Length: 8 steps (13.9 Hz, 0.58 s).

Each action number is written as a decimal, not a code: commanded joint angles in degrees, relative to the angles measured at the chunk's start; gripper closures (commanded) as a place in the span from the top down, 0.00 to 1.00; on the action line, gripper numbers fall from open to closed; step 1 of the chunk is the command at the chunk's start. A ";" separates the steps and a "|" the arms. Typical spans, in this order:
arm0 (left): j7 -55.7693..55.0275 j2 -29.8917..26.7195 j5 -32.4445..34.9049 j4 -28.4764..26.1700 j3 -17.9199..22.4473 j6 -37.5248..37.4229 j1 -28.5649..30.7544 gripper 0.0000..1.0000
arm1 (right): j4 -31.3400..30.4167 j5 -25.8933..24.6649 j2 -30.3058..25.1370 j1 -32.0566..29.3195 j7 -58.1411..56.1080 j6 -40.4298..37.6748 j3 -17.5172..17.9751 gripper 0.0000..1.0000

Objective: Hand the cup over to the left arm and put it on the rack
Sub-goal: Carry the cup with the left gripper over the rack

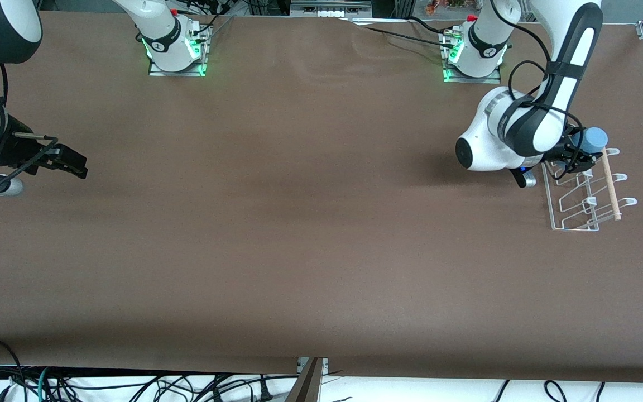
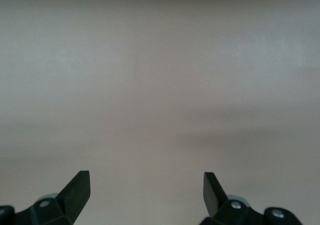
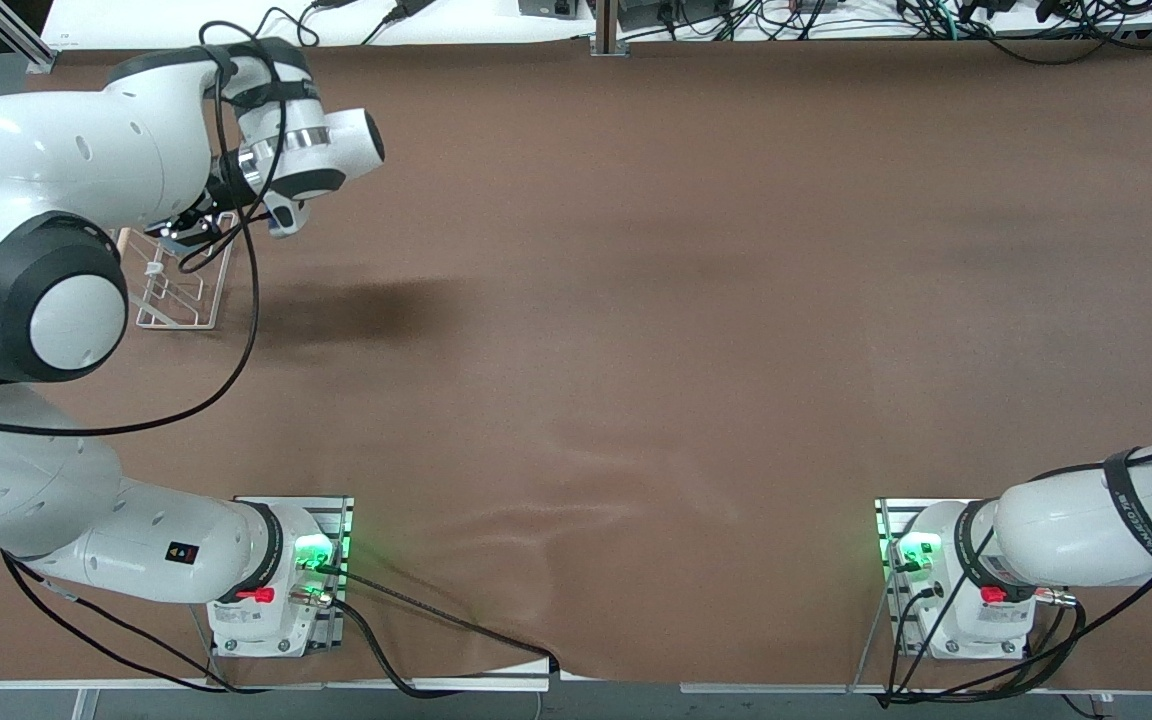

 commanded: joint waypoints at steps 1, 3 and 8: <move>-4.36 -4.53 5.91 -8.20 -0.67 2.94 1.78 0.00 | -1.83 -0.92 -1.65 -0.63 -2.06 -0.13 0.74 1.00; -5.60 -5.33 8.03 -10.24 -0.67 5.66 3.71 0.00 | -1.30 -0.66 -1.30 -0.45 -2.24 -0.22 0.65 1.00; -10.61 -5.95 9.79 -15.08 -0.58 6.73 4.25 0.00 | -0.33 -0.39 -0.86 -0.01 -2.15 -0.22 0.74 1.00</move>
